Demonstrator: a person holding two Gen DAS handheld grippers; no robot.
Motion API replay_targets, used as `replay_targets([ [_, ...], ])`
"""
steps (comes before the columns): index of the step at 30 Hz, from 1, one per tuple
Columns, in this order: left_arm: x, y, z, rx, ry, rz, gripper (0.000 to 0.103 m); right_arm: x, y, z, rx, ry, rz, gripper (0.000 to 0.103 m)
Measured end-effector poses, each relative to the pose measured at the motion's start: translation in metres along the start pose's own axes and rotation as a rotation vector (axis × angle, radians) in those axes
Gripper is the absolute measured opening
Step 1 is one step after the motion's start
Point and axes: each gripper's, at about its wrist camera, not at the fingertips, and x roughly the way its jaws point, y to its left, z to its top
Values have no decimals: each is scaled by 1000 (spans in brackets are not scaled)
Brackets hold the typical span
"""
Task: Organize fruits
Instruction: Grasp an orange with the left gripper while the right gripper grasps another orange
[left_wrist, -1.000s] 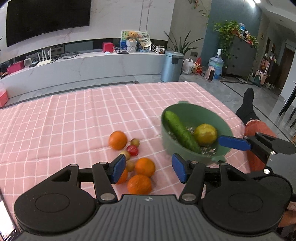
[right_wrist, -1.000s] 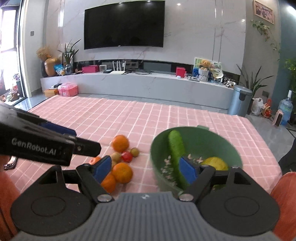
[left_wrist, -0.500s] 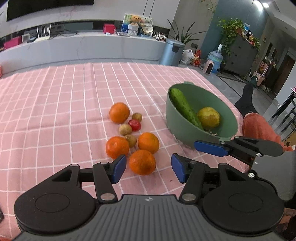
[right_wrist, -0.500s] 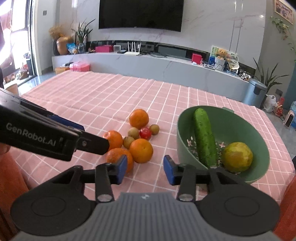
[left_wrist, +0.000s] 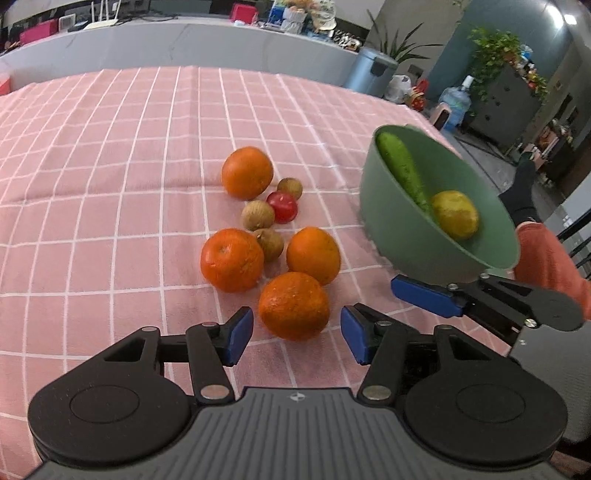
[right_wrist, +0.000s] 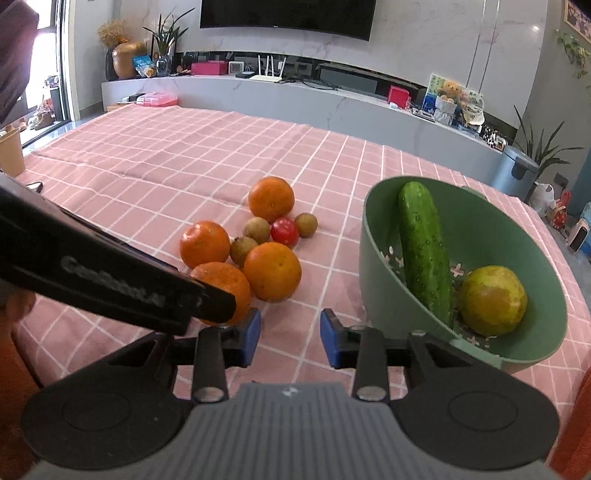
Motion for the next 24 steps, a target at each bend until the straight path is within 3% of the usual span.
replay_targets([
  [6, 11, 1, -2, -7, 14, 20, 64, 9, -1, -2, 1, 15, -2, 32],
  [10, 11, -1, -2, -8, 8, -7, 52, 13, 0, -3, -5, 22, 2, 32],
  [14, 7, 0, -3, -5, 4, 2, 49, 14, 2, -3, -14, 19, 8, 32],
  [19, -13, 5, -1, -20, -38, -2, 49, 14, 7, 1, -35, 2, 21, 33],
  [24, -32, 14, 6, -77, -104, -2, 49, 18, 14, 8, -56, -21, 22, 42],
])
